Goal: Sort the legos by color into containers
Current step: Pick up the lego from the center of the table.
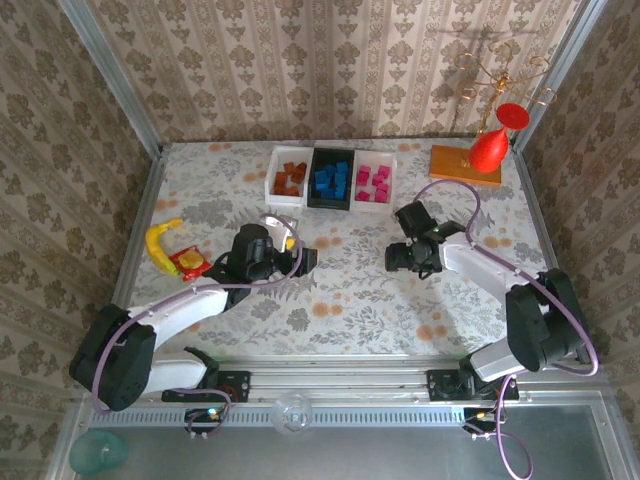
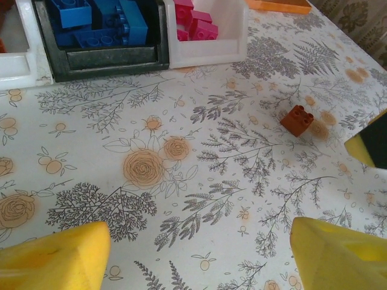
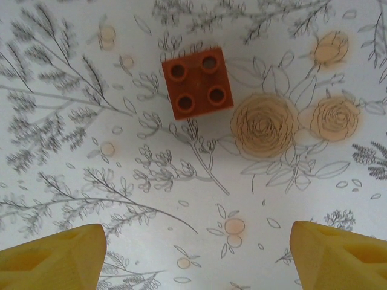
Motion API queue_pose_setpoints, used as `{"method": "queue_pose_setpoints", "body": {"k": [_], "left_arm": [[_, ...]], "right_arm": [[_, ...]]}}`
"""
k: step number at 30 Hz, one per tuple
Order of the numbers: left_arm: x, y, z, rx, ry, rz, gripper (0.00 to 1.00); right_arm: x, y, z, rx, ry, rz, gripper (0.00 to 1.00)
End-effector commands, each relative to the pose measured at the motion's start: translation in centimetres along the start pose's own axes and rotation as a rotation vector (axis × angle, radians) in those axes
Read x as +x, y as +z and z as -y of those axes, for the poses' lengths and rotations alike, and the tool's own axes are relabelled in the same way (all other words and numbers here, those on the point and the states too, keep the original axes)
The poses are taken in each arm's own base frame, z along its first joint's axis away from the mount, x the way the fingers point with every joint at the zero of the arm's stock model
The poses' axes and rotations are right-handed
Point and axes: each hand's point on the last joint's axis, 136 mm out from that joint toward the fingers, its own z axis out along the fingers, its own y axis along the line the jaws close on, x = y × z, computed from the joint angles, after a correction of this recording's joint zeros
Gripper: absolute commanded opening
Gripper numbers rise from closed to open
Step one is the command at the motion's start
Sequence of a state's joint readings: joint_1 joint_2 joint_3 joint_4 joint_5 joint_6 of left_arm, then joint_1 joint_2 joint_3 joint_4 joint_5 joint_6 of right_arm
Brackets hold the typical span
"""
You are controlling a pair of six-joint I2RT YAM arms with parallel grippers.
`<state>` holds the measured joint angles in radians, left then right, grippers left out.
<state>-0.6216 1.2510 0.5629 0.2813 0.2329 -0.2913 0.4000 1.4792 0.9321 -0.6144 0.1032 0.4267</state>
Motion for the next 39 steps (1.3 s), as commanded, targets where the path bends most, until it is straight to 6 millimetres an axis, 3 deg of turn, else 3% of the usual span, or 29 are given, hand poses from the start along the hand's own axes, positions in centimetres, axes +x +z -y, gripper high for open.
{"method": "queue_pose_setpoints", "body": {"k": [1,4,10,18,24,28,31,34,36,39], "left_arm": [[-1.2,0.0,0.9,0.028,0.022,0.022,0.79],[-1.1,0.0,0.7,0.018,0.028,0.021,0.79],[-0.9,0.1,0.3,0.0,0.037,0.008,0.79],[-0.8,0.1,-0.1,-0.019,0.049,0.006,0.8],[-0.7,0.0,-0.1,-0.024,0.056,0.001,0.8],[-0.8,-0.3,-0.6,-0.047,0.061,0.008,0.8],[-1.1,-0.8,-1.7,-0.095,0.035,0.026,0.8],[-1.7,-2.3,-3.5,-0.16,-0.024,0.08,0.8],[-2.2,-3.6,-4.9,-0.209,-0.064,0.137,0.8],[-2.5,-5.3,-6.6,-0.27,-0.111,0.203,0.8]], "right_arm": [[0.0,0.1,0.4,0.057,-0.008,-0.026,0.81],[0.0,1.3,0.4,0.07,-0.027,-0.039,0.81],[-2.3,3.5,1.0,0.157,-0.108,-0.076,0.78],[-4.0,6.3,0.9,0.134,-0.17,-0.146,0.69],[-4.5,7.8,-0.6,0.081,-0.206,-0.181,0.51],[-4.6,6.6,-1.8,0.054,-0.228,-0.163,0.37],[-5.2,4.0,-4.7,-0.055,-0.234,-0.108,0.32],[-6.8,0.9,-10.3,-0.306,-0.186,0.007,0.31],[-8.9,-1.0,-14.5,-0.457,-0.166,0.108,0.31],[-12.2,-2.4,-18.4,-0.548,-0.151,0.225,0.31]]}}
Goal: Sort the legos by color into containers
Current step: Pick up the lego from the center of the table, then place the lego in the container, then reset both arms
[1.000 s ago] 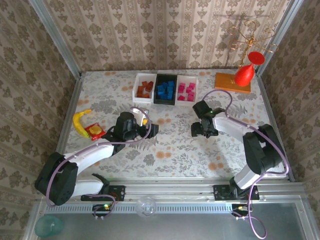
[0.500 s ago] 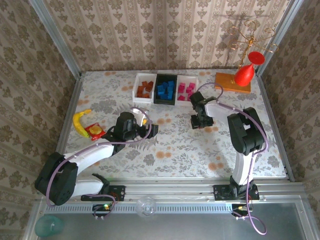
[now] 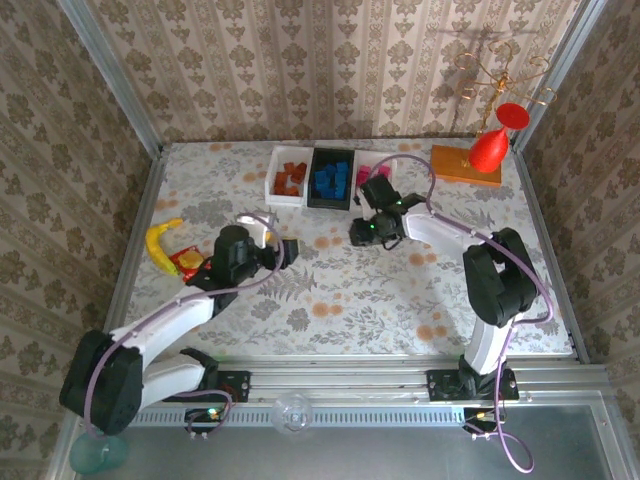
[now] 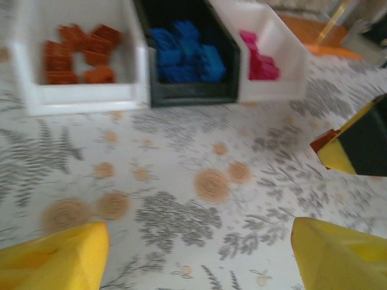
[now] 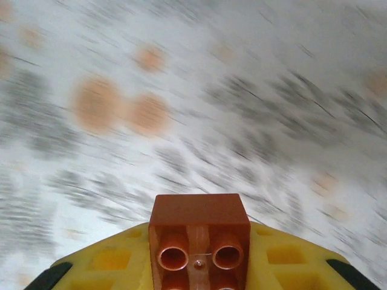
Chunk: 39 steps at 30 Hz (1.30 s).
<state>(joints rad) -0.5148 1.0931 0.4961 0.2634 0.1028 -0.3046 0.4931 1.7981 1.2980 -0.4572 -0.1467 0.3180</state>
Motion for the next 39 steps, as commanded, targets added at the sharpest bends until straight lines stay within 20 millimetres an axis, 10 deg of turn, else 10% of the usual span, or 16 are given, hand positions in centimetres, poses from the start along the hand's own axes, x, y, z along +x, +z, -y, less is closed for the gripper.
{"method": "queue_pose_setpoints", "body": {"k": [1,17,24,31,39], "left_arm": [[-0.9,-1.4,-2.3,-0.087,-0.075,0.08,0.8],[-1.8,-2.8,-2.9,-0.117,-0.057,0.145,0.81],[-2.0,-3.0,-2.7,-0.108,-0.049,0.151,0.81],[-2.3,-3.6,-3.0,-0.131,-0.016,0.177,0.81],[-2.3,-4.3,-4.8,-0.245,0.071,0.186,0.84]], "right_arm": [[-6.4,-0.6,-5.7,-0.203,0.037,0.196,0.31],[-22.8,7.7,-9.2,-0.137,0.071,0.513,0.43],[-24.8,5.3,-10.7,-0.157,0.021,0.502,0.62],[-20.7,-3.6,-8.1,-0.017,-0.098,0.525,0.7],[-10.1,-12.8,4.1,0.447,-0.102,0.585,0.86]]}}
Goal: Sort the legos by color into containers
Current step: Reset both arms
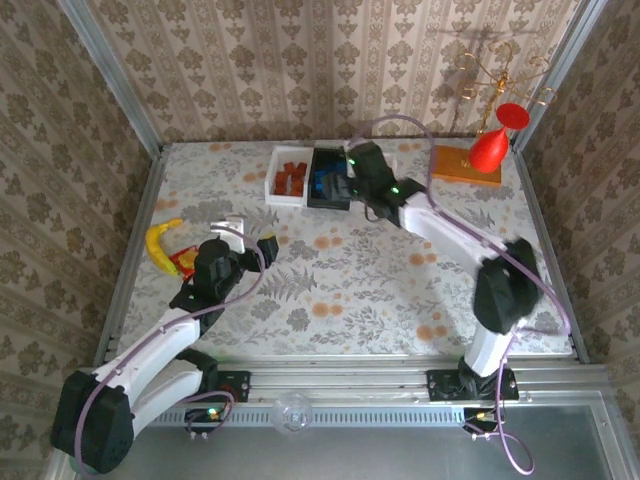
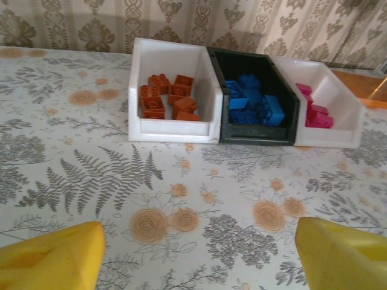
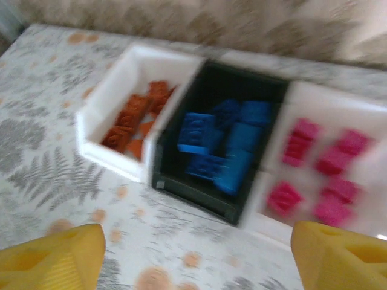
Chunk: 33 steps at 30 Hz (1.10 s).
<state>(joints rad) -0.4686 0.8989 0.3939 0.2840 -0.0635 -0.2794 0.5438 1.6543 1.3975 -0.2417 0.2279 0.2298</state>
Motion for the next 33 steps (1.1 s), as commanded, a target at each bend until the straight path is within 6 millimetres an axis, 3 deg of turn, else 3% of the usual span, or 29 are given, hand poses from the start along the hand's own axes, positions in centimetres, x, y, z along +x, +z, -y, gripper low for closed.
{"method": "queue_pose_setpoints", "body": {"k": [1,5,8,13,19,24,28,33], "left_arm": [[-0.6,-0.4,-1.6,-0.088,0.072,0.032,0.85],[-1.0,-0.7,-3.5,-0.187,0.109,0.041,0.9],[-1.7,-1.1,-5.0,-0.26,0.13,0.045,0.93],[-2.4,-2.1,-8.1,-0.401,0.166,0.053,0.99],[-1.9,-2.2,-12.3,-0.494,0.162,0.026,1.0],[-0.7,-1.2,-14.5,-0.504,0.183,0.045,1.0],[-0.1,-0.6,-15.9,-0.518,0.215,0.045,1.0],[1.5,1.0,-17.2,-0.468,0.155,0.05,1.0]], "right_arm": [[1.8,-3.2,7.2,0.291,-0.059,0.047,0.87],[5.1,-7.2,12.9,0.456,-0.003,0.066,0.99],[7.5,-9.1,16.2,0.53,0.065,0.078,1.0],[10.5,-10.7,19.4,0.61,0.1,0.117,1.0],[13.4,-9.7,21.2,0.625,0.094,0.118,1.0],[15.2,-7.1,20.7,0.547,0.019,0.113,1.0],[15.6,-5.3,20.0,0.486,-0.045,0.123,1.0],[14.5,-4.0,19.0,0.381,-0.075,0.193,1.0]]}}
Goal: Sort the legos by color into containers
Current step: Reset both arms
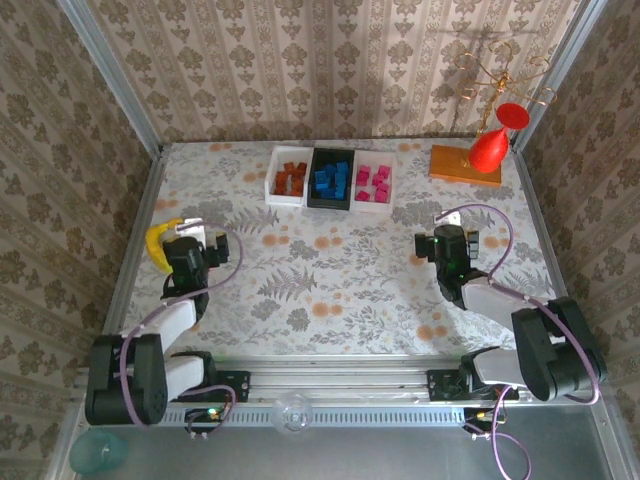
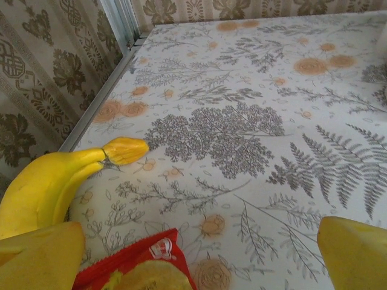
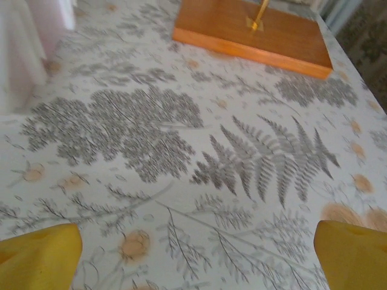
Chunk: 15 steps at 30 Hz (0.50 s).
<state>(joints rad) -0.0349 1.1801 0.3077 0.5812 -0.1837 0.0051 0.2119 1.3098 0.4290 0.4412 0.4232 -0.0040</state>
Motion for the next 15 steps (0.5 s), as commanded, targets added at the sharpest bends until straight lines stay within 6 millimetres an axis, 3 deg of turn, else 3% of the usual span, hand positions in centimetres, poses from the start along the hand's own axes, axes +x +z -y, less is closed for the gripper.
{"method": "queue_pose_setpoints", "body": {"k": [1,6,8,15], "left_arm": [[-1.5,0.9,0.6,0.058,-0.003,0.109,1.0],[-1.6,2.2,1.6,0.108,-0.004,0.16,1.0],[-0.3,3.3,2.2,0.131,0.001,0.142,1.0],[0.1,4.5,2.9,0.155,0.027,0.093,1.0]], "right_arm": [[-3.2,0.1,-1.4,-0.103,0.004,0.157,1.0],[-3.7,0.5,-2.3,-0.157,-0.011,0.205,1.0],[-3.0,0.9,-2.5,-0.171,-0.018,0.211,1.0],[-1.6,2.0,-0.2,-0.182,0.129,0.236,1.0]]}}
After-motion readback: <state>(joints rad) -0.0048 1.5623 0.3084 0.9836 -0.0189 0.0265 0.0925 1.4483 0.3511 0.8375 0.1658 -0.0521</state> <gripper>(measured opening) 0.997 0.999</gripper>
